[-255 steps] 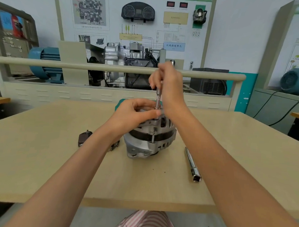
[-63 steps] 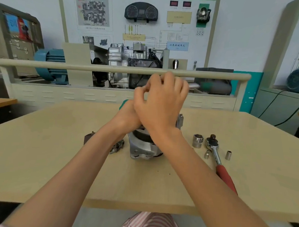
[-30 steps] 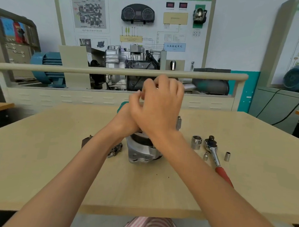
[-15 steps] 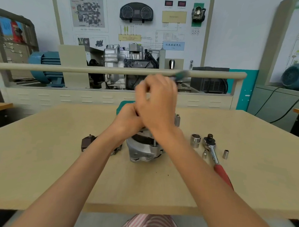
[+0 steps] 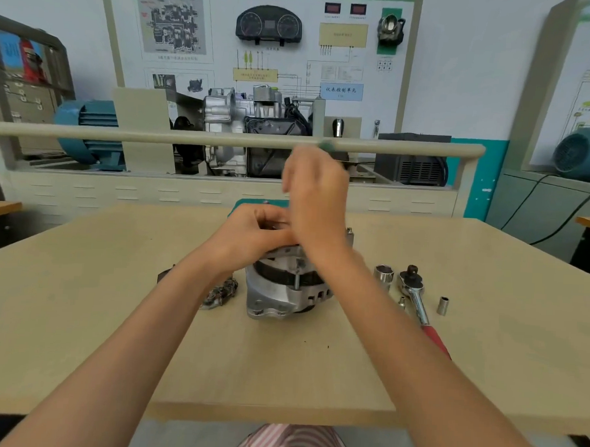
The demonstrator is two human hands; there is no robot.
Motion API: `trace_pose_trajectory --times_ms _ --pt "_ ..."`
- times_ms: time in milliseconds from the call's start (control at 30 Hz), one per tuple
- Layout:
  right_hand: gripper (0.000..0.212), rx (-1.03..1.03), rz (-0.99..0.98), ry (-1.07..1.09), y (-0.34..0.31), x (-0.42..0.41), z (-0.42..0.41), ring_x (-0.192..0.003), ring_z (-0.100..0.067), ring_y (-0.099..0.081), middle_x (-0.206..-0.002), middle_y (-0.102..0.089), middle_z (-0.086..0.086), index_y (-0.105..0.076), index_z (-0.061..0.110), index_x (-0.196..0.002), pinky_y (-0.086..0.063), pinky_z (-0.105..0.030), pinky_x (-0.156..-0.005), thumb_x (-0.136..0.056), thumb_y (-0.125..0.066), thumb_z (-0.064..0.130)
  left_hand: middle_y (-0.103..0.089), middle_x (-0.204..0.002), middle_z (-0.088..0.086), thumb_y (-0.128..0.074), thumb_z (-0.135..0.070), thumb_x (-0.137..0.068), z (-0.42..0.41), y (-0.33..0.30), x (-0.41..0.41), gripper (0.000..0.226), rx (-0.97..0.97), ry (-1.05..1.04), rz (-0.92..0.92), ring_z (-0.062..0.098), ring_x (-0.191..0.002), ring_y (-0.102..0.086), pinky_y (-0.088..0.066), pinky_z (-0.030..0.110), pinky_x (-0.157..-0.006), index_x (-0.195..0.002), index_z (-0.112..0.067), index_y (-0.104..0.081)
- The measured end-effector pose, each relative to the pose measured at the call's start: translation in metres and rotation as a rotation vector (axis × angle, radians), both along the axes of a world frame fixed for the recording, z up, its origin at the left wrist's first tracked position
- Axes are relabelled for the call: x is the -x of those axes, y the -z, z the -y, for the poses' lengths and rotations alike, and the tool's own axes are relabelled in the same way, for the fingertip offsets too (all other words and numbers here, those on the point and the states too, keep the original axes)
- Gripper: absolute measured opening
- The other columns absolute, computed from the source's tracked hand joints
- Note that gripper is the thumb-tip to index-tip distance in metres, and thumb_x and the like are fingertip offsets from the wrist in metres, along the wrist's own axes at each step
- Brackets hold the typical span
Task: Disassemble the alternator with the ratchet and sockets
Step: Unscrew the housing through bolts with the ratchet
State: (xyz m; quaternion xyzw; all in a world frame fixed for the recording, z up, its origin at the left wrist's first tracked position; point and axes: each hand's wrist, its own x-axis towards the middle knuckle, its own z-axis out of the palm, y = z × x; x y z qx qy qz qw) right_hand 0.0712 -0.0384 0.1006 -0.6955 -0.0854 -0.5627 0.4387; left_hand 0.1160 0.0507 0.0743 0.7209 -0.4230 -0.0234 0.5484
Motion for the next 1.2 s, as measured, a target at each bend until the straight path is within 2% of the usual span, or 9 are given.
trace_pose_trajectory --times_ms 67,133,400,633,833,900,967,1100,1200 --pt "0.029 0.380 -0.029 0.726 0.016 -0.001 -0.007 -0.069 -0.020 -0.044 -0.067 -0.052 -0.004 -0.056 0.012 -0.062 -0.030 -0.032 -0.079 -0.080 -0.039 0.027 -0.067 -0.078 0.024 -0.060 0.008 -0.081 0.001 0.001 -0.004 0.023 0.005 -0.076 0.047 0.018 -0.066 -0.057 -0.047 0.032 -0.062 -0.077 -0.015 -0.063" --pt "0.031 0.477 -0.078 0.916 0.012 -0.004 -0.011 -0.070 -0.022 -0.045 -0.068 -0.055 -0.003 -0.060 0.012 -0.062 -0.028 -0.034 -0.079 -0.079 -0.041 0.030 -0.063 -0.073 0.019 -0.057 0.006 -0.081 0.003 0.001 -0.004 0.021 -0.004 -0.112 0.080 0.015 -0.064 -0.053 -0.045 0.033 -0.059 -0.083 -0.015 -0.061" --pt "0.064 -0.542 -0.112 -0.728 -0.022 0.000 0.011 -0.047 -0.016 -0.039 -0.036 -0.037 0.001 -0.035 0.018 -0.033 -0.047 -0.019 -0.064 -0.097 -0.027 0.015 -0.075 -0.086 -0.005 -0.074 -0.019 -0.073 0.002 0.004 -0.003 0.016 0.042 0.059 -0.084 0.007 -0.083 -0.070 -0.051 0.013 -0.068 -0.089 -0.021 -0.074" --pt "0.027 0.467 -0.218 0.980 0.012 -0.008 -0.018 -0.079 -0.023 -0.044 -0.078 -0.056 -0.005 -0.061 0.011 -0.075 -0.026 -0.035 -0.085 -0.078 -0.043 0.032 -0.051 -0.057 -0.003 -0.053 0.015 -0.079 0.003 0.004 -0.006 0.035 -0.003 -0.114 0.106 0.003 -0.056 -0.042 -0.035 0.018 -0.051 -0.063 -0.017 -0.048" --pt "0.060 -0.509 -0.141 -0.623 -0.025 -0.001 0.006 -0.046 -0.017 -0.038 -0.036 -0.035 0.000 -0.036 0.016 -0.034 -0.044 -0.028 -0.069 -0.095 -0.031 0.019 -0.075 -0.084 -0.008 -0.072 -0.017 -0.079 0.003 0.005 -0.001 0.014 0.026 0.049 -0.026 0.004 -0.082 -0.070 -0.053 0.013 -0.072 -0.083 -0.030 -0.073" --pt "0.064 -0.613 -0.097 -0.776 -0.022 0.000 0.008 -0.047 -0.017 -0.039 -0.036 -0.036 0.001 -0.038 0.017 -0.033 -0.046 -0.026 -0.073 -0.096 -0.026 0.016 -0.075 -0.084 -0.005 -0.072 -0.013 -0.079 0.004 0.006 -0.001 0.013 0.066 0.036 -0.040 0.006 -0.082 -0.070 -0.052 0.012 -0.071 -0.086 -0.024 -0.073" --pt "0.052 -0.356 -0.052 -0.462 -0.012 0.002 0.002 -0.054 -0.014 -0.044 -0.045 -0.045 0.001 -0.046 0.013 -0.042 -0.043 -0.024 -0.073 -0.093 -0.032 0.017 -0.073 -0.074 -0.001 -0.069 -0.001 -0.080 0.004 0.006 0.000 0.012 0.074 -0.007 -0.014 0.010 -0.072 -0.068 -0.050 0.015 -0.065 -0.080 -0.012 -0.071" --pt "0.025 0.372 -0.202 0.901 0.017 -0.003 -0.019 -0.083 -0.021 -0.044 -0.082 -0.054 -0.004 -0.059 0.011 -0.078 -0.027 -0.033 -0.089 -0.078 -0.043 0.029 -0.058 -0.071 0.018 -0.054 0.013 -0.082 0.005 0.004 -0.004 0.013 0.028 -0.123 0.136 0.009 -0.066 -0.050 -0.041 0.024 -0.058 -0.078 0.001 -0.057" --pt "0.030 0.254 -0.196 0.723 0.002 -0.008 -0.021 -0.076 -0.019 -0.045 -0.074 -0.060 -0.001 -0.061 0.011 -0.069 -0.027 -0.033 -0.086 -0.080 -0.043 0.032 -0.048 -0.054 0.001 -0.053 0.012 -0.080 0.005 0.004 -0.002 0.030 0.010 -0.101 0.128 -0.001 -0.044 -0.039 -0.033 0.013 -0.045 -0.061 -0.011 -0.051"
